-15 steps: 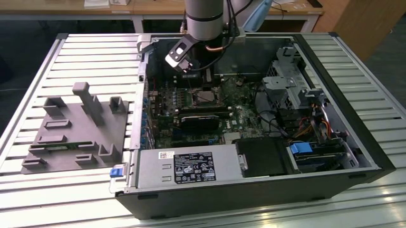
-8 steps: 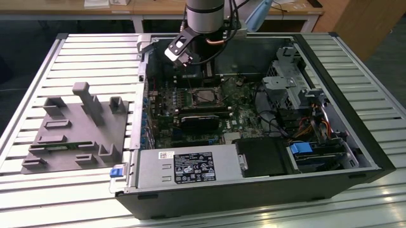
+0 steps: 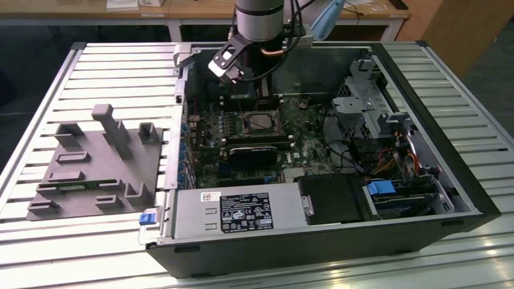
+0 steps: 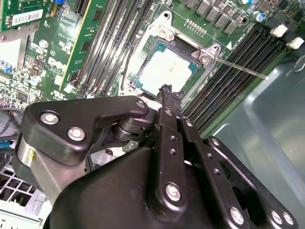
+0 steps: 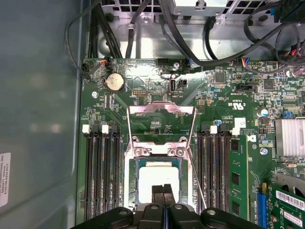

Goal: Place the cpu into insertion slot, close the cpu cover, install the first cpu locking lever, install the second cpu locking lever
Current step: 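Close the cpu cover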

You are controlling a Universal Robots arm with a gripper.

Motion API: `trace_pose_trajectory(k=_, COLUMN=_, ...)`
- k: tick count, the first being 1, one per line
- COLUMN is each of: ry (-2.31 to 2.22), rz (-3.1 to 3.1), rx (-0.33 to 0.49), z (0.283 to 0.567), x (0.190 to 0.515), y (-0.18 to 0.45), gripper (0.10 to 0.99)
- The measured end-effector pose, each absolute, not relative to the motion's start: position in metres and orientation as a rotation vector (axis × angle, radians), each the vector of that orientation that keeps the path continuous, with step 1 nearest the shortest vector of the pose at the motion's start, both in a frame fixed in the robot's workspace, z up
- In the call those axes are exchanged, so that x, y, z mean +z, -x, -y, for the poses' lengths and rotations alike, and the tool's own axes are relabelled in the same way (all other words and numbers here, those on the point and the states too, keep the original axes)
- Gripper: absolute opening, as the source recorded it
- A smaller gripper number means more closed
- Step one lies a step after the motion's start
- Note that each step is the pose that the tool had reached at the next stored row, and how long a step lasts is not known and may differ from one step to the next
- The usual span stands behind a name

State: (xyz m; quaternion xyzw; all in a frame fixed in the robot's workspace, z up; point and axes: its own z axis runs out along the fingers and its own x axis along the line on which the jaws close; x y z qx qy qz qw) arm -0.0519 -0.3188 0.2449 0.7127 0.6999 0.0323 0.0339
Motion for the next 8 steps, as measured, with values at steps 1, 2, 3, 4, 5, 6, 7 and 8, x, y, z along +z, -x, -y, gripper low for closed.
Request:
trace_pose_trajectory(k=1, ry=-2.192, rz=-2.153, rx=0.099, z=0.3188, x=0.2450, y=0.0519, gripper=0.102)
trace_pose_trajectory(k=2, ry=-2.192, rz=-2.153, rx=0.099, z=0.3188, x=0.2450, y=0.0519, gripper=0.102)
trace_pose_trajectory(k=3, ry=-2.192, rz=-2.153, rx=0.099, z=0.3188, x=0.2450, y=0.0519, gripper=0.102)
trace_pose_trajectory(k=4, ry=-2.192, rz=-2.153, rx=0.099, z=0.3188, x=0.2451, y=0.0519, gripper=0.102)
trace_pose_trajectory(k=5, ry=-2.192, rz=-2.153, rx=0.099, z=0.3188, x=0.2451, y=0.0520, gripper=0.102)
trace_pose_trajectory(k=6, ry=-2.193, rz=-2.153, rx=0.101, z=0.3189, x=0.2454, y=0.0521, gripper=0.102)
trace_pose_trajectory(k=7, ry=-2.193, rz=-2.153, rx=0.101, z=0.3188, x=0.2460, y=0.0521, gripper=0.102)
trace_pose_trajectory(k=8, ry=-2.193, rz=-2.153, rx=0.102, z=0.3188, x=0.2471, y=0.0521, gripper=0.102)
